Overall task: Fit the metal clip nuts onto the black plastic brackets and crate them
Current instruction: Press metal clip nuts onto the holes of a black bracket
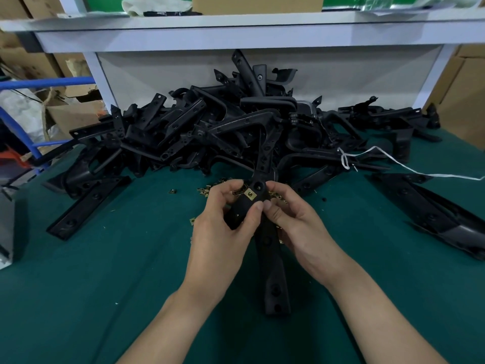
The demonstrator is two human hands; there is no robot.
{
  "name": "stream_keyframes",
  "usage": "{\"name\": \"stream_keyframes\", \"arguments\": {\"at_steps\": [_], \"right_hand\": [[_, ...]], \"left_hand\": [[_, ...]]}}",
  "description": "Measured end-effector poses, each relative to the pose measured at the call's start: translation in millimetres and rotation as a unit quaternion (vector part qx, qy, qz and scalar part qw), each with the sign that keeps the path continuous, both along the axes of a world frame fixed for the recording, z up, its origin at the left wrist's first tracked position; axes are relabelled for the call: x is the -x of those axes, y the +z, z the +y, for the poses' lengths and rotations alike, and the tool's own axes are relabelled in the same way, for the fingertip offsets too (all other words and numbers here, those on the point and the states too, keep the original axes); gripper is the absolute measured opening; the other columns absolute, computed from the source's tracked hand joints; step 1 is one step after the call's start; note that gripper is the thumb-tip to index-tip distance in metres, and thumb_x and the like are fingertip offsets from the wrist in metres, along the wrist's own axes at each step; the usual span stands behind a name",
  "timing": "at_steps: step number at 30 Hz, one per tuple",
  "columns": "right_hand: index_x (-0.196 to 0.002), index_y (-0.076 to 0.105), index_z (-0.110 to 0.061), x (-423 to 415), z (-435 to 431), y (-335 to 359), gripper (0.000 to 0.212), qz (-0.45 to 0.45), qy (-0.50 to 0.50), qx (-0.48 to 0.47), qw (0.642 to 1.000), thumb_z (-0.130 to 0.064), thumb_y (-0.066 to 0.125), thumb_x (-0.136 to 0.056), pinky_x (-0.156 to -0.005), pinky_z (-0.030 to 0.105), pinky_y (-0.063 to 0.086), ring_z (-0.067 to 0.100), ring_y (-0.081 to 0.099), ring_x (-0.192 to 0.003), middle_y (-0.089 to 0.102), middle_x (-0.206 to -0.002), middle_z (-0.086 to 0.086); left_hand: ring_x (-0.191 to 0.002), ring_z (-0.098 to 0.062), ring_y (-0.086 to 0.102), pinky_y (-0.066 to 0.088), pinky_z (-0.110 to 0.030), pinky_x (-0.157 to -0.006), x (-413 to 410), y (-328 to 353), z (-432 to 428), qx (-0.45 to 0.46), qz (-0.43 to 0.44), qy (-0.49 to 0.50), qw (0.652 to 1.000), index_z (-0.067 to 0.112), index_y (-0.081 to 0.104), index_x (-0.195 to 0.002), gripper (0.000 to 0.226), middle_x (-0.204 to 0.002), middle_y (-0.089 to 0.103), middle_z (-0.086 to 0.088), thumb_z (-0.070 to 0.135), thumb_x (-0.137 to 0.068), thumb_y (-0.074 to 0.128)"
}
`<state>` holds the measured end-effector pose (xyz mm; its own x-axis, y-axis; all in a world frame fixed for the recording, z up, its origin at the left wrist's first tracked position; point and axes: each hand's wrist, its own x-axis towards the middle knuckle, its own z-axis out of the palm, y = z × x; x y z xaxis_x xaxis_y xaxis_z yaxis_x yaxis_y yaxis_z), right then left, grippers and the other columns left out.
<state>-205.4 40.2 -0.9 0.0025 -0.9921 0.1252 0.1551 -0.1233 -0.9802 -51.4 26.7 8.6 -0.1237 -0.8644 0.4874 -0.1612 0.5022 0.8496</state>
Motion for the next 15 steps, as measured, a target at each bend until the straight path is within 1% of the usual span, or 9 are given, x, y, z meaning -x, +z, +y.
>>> {"name": "stream_keyframes", "arguments": {"at_steps": [1, 2, 4, 8, 11, 15], "right_hand": [[-0.121, 0.065, -0.040, 0.0, -0.1, 0.3, 0.026, -0.004, 0.002, -0.001, 1.000, -0.031, 0.063, -0.096, -0.085, 0.027, 0.053, 0.017, 0.070, -0.103, 0.072, -0.106, 0.000], [-0.121, 0.065, -0.039, 0.2, -0.1, 0.3, 0.027, -0.006, 0.003, -0.003, 1.000, -0.031, 0.063, -0.096, -0.085, 0.027, 0.054, 0.018, 0.069, -0.104, 0.072, -0.107, 0.001], [-0.121, 0.065, -0.038, 0.1, -0.5, -0.3, 0.028, -0.009, 0.004, -0.004, 1.000, -0.032, 0.063, -0.095, -0.085, 0.027, 0.054, 0.018, 0.069, -0.104, 0.072, -0.108, 0.004], [-0.121, 0.065, -0.037, -1.3, -1.3, -1.0, 0.027, -0.008, 0.000, -0.005, 1.000, -0.031, 0.064, -0.095, -0.084, 0.033, 0.051, 0.019, 0.068, -0.102, 0.070, -0.111, 0.012], [-0.122, 0.065, -0.035, -1.2, -0.8, -1.8, 0.025, -0.012, 0.004, -0.005, 1.000, -0.025, 0.063, -0.098, -0.082, 0.030, 0.052, 0.017, 0.068, -0.099, 0.070, -0.108, 0.008], [-0.122, 0.065, -0.034, -1.3, -0.5, -1.7, 0.026, -0.012, 0.005, -0.006, 1.000, -0.024, 0.062, -0.098, -0.085, 0.034, 0.051, 0.019, 0.067, -0.100, 0.069, -0.108, 0.010]], "left_hand": [[-0.095, 0.005, 0.067, 0.050, -0.008, -0.072, 0.2, 0.4, 0.4, 0.003, 0.001, 0.000, 1.000, 0.044, 0.056, -0.116, 0.031, -0.102, 0.068, 0.027, 0.045, -0.088, 0.068], [-0.095, 0.006, 0.067, 0.050, -0.007, -0.072, 0.4, 0.8, 0.5, 0.006, 0.003, -0.003, 1.000, 0.046, 0.056, -0.113, 0.027, -0.102, 0.069, 0.028, 0.043, -0.089, 0.068], [-0.096, 0.005, 0.067, 0.049, -0.006, -0.073, 0.9, 1.0, 0.5, 0.011, 0.002, -0.008, 1.000, 0.047, 0.057, -0.107, 0.023, -0.101, 0.070, 0.028, 0.037, -0.091, 0.070], [-0.094, 0.002, 0.068, 0.049, -0.006, -0.073, 0.1, 1.4, -0.8, 0.018, 0.012, -0.004, 1.000, 0.044, 0.060, -0.102, 0.023, -0.099, 0.071, 0.025, 0.028, -0.091, 0.073], [-0.090, 0.002, 0.069, 0.048, -0.005, -0.071, 0.2, 1.8, -1.0, 0.015, 0.011, -0.002, 1.000, 0.043, 0.061, -0.099, 0.024, -0.094, 0.071, 0.023, 0.026, -0.090, 0.075], [-0.086, 0.003, 0.068, 0.048, -0.004, -0.070, 0.1, 2.3, -1.3, 0.019, 0.006, 0.004, 1.000, 0.048, 0.061, -0.095, 0.029, -0.091, 0.071, 0.025, 0.024, -0.089, 0.076]]}}
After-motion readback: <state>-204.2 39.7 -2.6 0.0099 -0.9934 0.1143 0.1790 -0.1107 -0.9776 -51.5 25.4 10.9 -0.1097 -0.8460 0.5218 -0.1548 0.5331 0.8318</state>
